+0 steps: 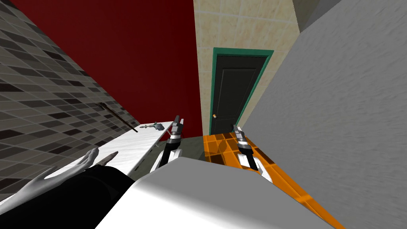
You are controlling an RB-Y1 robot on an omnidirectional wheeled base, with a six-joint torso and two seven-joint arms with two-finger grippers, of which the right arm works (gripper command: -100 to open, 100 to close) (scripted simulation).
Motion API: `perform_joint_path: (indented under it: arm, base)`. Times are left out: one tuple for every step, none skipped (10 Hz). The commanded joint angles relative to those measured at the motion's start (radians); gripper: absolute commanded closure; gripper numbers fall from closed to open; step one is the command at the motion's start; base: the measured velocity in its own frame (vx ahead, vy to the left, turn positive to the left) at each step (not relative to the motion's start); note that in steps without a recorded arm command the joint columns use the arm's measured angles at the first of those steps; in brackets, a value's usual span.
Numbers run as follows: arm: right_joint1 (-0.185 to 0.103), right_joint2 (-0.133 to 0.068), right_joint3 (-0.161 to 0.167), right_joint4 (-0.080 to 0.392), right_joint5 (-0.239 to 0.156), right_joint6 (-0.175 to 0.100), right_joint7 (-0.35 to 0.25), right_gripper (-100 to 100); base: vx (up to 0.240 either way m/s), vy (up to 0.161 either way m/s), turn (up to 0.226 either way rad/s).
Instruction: Pull the door open
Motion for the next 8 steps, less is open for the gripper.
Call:
perform_joint_path:
  arm:
    - [-0.013, 0.002, -0.004, 0.029, 0.008, -0.01, 0.018, -100]
    - [-0.023, 0.002, -0.01, 0.056, 0.019, -0.015, 0.038, -100]
    - [-0.033, 0.001, -0.016, 0.083, 0.03, -0.02, 0.058, -100]
    - [-0.042, 0.0, -0.022, 0.11, 0.041, -0.025, 0.078, -100]
    - [-0.052, 0.0, -0.028, 0.137, 0.052, -0.031, 0.097, -100]
    - [-0.062, 0.0, -0.034, 0.164, 0.064, -0.036, 0.117, -100]
    - [-0.072, 0.001, -0.04, 0.191, 0.075, -0.041, 0.137, -100]
    - [-0.082, 0.001, -0.046, 0.218, 0.086, -0.047, 0.157, -100]
  base:
    - [0.066, 0.006, 0.005]
    - [0.054, 0.001, 0.015]
    - [0.062, 0.001, 0.028]
    - [0.09, 0.004, 0.028]
    - [0.11, -0.005, 0.029]
    - [0.113, -0.001, 0.032]
    - [0.103, 0.005, 0.032]
    - [0.097, 0.01, 0.028]
